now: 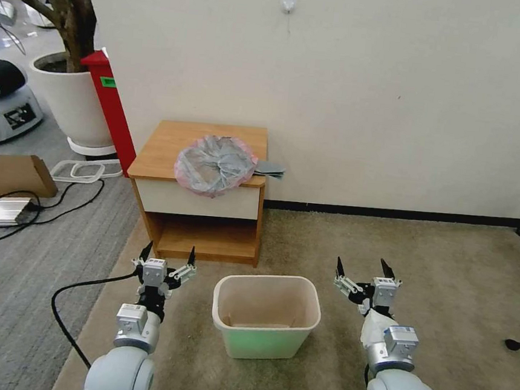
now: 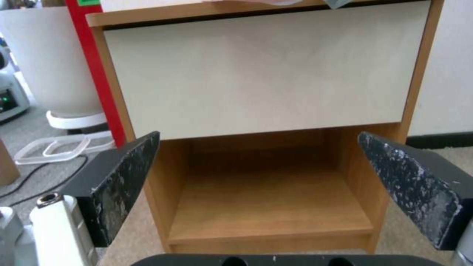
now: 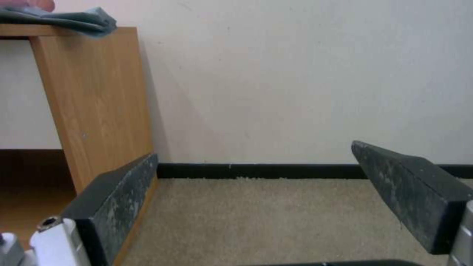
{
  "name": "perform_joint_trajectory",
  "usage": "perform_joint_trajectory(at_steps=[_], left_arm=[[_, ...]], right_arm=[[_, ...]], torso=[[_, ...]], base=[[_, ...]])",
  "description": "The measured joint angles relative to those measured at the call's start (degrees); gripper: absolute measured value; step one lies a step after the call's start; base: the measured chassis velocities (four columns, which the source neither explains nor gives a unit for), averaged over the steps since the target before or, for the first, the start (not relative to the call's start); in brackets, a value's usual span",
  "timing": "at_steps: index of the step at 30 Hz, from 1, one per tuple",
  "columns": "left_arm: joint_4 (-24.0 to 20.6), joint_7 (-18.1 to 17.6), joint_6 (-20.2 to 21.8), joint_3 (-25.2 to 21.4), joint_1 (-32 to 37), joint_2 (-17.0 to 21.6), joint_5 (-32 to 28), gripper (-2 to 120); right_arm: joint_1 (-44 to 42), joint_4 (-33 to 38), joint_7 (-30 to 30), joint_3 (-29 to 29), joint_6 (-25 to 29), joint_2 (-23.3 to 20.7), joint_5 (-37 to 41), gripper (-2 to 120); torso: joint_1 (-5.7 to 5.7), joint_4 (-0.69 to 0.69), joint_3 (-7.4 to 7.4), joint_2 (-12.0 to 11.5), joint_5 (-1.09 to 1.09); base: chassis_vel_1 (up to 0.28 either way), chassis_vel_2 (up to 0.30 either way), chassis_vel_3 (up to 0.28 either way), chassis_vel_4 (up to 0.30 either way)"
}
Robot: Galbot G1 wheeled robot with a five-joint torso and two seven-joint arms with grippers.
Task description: Pick up the garbage bag from the table and place it over the trash can.
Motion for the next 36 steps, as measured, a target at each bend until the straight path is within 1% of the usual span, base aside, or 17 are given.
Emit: perform_joint_trajectory(at_steps=[36], left_arm=[[-0.16, 0.01, 0.03, -0.01, 0.11, 0.12, -0.08, 100]], right_arm=[[-0.07, 0.28, 0.05, 0.09, -0.07, 0.19, 0.18, 100]], torso=[[0.00, 0.00, 0.00, 0.00, 0.00]], base=[[0.000, 0.000, 0.000, 0.000]])
